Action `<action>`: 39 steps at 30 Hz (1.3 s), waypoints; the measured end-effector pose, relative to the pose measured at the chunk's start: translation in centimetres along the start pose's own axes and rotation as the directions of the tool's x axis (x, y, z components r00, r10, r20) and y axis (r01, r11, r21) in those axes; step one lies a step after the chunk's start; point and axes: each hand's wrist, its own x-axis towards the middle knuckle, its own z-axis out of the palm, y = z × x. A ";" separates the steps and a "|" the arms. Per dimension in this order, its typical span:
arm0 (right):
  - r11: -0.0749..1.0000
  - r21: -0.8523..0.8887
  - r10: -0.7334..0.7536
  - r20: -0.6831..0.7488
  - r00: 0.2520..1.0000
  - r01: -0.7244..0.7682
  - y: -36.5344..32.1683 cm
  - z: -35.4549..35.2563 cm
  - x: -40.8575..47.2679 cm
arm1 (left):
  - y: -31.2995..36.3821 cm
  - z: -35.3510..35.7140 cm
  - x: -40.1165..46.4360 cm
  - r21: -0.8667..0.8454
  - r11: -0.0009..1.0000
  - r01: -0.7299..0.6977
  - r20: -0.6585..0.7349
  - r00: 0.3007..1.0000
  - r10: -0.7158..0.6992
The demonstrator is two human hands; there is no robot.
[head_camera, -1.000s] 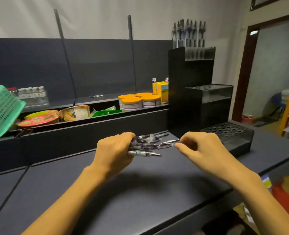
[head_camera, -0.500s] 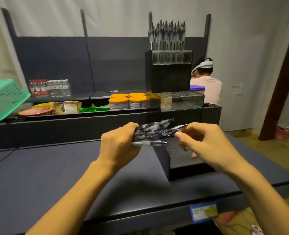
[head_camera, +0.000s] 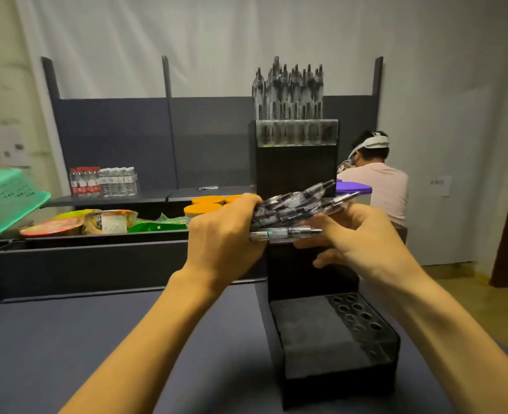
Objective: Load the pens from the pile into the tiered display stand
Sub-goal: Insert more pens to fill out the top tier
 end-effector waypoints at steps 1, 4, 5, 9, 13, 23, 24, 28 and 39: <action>1.000 0.003 -0.010 0.011 1.000 0.010 0.1 0.0 0.5 | -0.1 0.2 0.3 -0.009 1.000 -0.011 -0.005 1.000 0.011; 0.999 0.012 -0.035 0.065 0.997 0.034 0.1 0.0 1.9 | -0.3 0.0 1.3 -0.052 0.999 -0.001 -0.004 1.000 0.001; 0.999 0.019 -0.048 0.086 0.995 0.046 0.0 0.1 2.4 | -0.4 -0.2 1.6 -0.046 0.999 0.001 -0.008 1.000 -0.001; 0.996 0.062 -0.080 0.147 0.986 0.071 -0.4 0.1 4.6 | -1.0 -0.2 2.9 -0.006 1.000 0.022 -0.014 1.000 -0.022; 0.993 0.094 -0.083 0.143 0.986 0.070 -0.8 -0.5 6.6 | -1.1 0.6 4.1 0.038 0.997 0.062 -0.006 0.998 -0.062; 0.968 0.051 -0.244 -0.016 0.970 0.244 -0.4 -0.9 9.8 | -1.3 4.3 5.6 -0.082 0.970 0.228 0.042 0.973 -0.226; 0.964 0.041 -0.261 -0.025 0.965 0.262 -0.4 -0.8 10.1 | -1.5 4.5 5.7 -0.100 0.963 0.249 0.049 0.968 -0.245; 0.956 0.005 -0.293 -0.057 0.954 0.294 -0.3 -0.4 11.1 | -2.0 5.3 6.1 -0.155 0.941 0.301 0.051 0.954 -0.296; 0.892 -0.070 -0.447 -0.277 0.850 0.446 -4.0 -1.1 15.0 | -3.7 5.5 4.4 -0.044 0.975 0.219 0.001 0.976 -0.219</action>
